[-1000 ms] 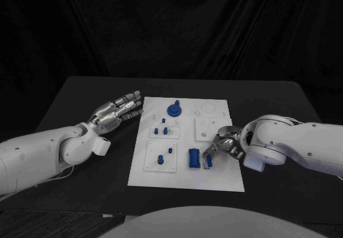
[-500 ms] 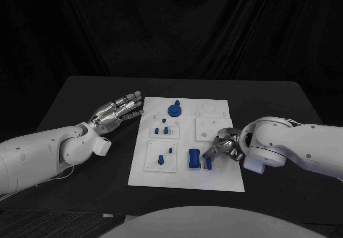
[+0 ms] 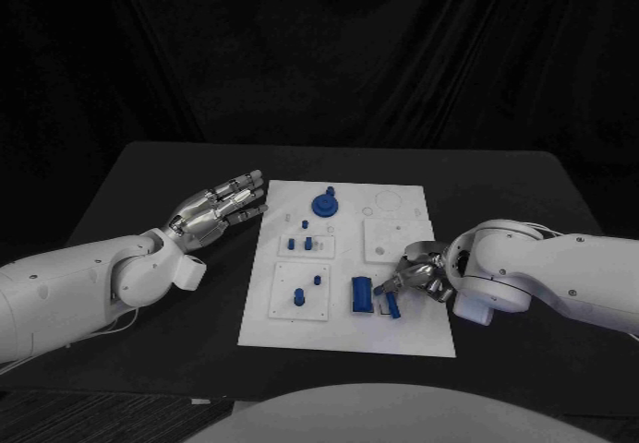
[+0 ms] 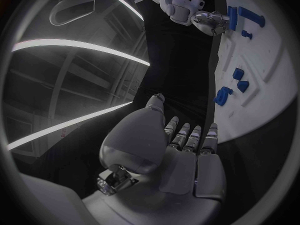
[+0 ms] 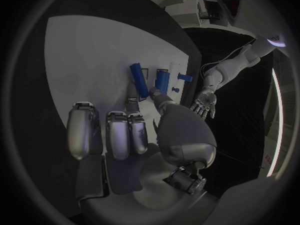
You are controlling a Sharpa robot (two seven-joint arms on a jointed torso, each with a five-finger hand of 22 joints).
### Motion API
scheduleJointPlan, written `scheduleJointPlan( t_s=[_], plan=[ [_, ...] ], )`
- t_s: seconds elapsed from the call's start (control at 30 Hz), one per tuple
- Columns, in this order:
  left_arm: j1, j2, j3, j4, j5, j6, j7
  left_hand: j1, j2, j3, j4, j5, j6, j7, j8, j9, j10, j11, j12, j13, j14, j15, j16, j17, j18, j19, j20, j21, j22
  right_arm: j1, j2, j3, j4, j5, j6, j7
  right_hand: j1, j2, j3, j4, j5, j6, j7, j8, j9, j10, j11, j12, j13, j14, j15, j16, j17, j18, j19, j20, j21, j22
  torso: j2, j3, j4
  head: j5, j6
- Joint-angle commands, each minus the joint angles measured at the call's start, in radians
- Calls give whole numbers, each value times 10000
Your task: Assemble the parts on the task board
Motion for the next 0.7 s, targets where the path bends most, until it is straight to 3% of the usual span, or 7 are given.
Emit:
scheduleJointPlan(
  t_s=[0.03,0.23,0.3,0.37,0.43,0.53,0.7],
  plan=[
    [-16,11,9,8,57,153,65,-15,85,20,33,34,-35,39,51,10,-48,56,41,-3,17,81,32,11,97,43,20,38,-16,-37,4,-4,14,-34,-41,-74,-147,9,-77,181,-282,12,41,-49,-7,1079,18,25,2630,713,12,-54,1000,73,308,45,-43,2006,-2,1,8,11,-1],
    [-18,8,9,-8,57,184,20,-15,89,21,33,35,-10,42,55,13,-48,54,43,-3,17,81,32,11,97,42,20,38,-18,-39,-11,-3,14,-34,-166,-61,-329,92,-215,485,-366,60,23,-2,-11,1079,5,25,2630,711,6,-56,988,73,311,44,-48,2008,-6,-1,4,19,-1],
    [-19,10,9,-13,57,197,1,2,102,36,12,54,72,139,75,26,-57,21,45,-3,16,80,33,12,97,41,19,37,-26,-39,-13,-3,19,-34,-193,-57,-255,201,-167,576,322,201,-47,120,39,1079,-53,25,2630,704,-41,-67,951,80,306,12,-71,2003,-5,1,4,11,-1],
    [-20,15,9,-19,57,209,-15,4,103,37,10,58,71,141,75,26,-59,20,43,-3,17,80,34,12,97,42,19,37,-25,-39,-17,-3,21,-33,-212,-52,-162,184,-129,560,706,249,-86,199,89,1079,-87,25,2630,694,-68,-85,900,92,287,-12,-130,1985,0,-1,3,11,-1],
    [-21,19,9,-23,57,214,-24,14,103,43,-2,74,77,157,77,26,-61,13,44,-3,15,80,32,11,97,42,19,37,-27,-39,-35,-3,20,-33,-213,-48,-147,136,-141,555,713,190,-74,185,89,1079,-87,25,2630,690,-72,-93,875,95,282,-18,-145,1981,1,-2,3,13,-1],
    [-22,24,9,-27,57,217,-33,14,103,43,-2,74,77,157,77,26,-61,13,44,-3,15,80,32,11,97,42,19,37,-27,-38,-95,-2,22,-33,-220,-38,-227,71,-225,670,267,-9,-12,102,44,1079,-39,25,2630,686,-42,-101,854,97,273,-10,-177,1973,-2,-2,8,22,-1],
    [-23,30,9,-35,57,221,-50,23,105,49,-12,94,76,165,77,26,-63,9,44,-3,13,78,31,11,97,42,19,37,-29,-36,-243,-2,36,-33,-141,-1,-553,-70,-593,1114,-1190,-462,154,-151,-200,1079,106,25,2630,682,76,-111,821,98,265,83,-216,1966,-1,0,8,39,-1]
  ],
)
